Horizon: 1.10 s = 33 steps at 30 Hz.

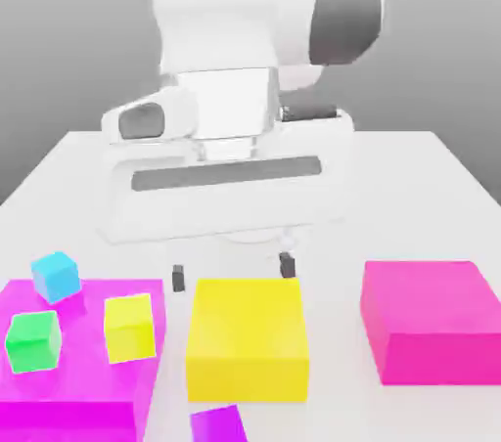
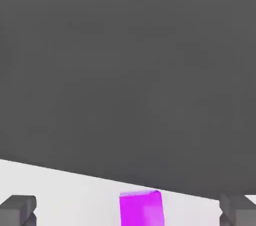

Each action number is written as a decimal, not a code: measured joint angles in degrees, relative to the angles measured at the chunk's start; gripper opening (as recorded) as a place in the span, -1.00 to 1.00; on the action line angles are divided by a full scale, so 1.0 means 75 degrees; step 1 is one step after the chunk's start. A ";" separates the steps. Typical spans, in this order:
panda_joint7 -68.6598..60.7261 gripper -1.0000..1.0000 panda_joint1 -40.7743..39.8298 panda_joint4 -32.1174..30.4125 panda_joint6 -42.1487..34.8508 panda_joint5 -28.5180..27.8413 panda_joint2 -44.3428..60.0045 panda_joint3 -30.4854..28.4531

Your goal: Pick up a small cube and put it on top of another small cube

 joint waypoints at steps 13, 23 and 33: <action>-0.0686 -1.00 -0.0299 0.0160 0.1622 0.0069 0.3193 0.0214; -0.0511 -1.00 -0.0174 -0.0025 0.0872 -0.0172 0.2263 0.0040; 0.1404 -1.00 -0.1497 -0.0827 -0.0619 -0.0815 -0.0274 -0.1134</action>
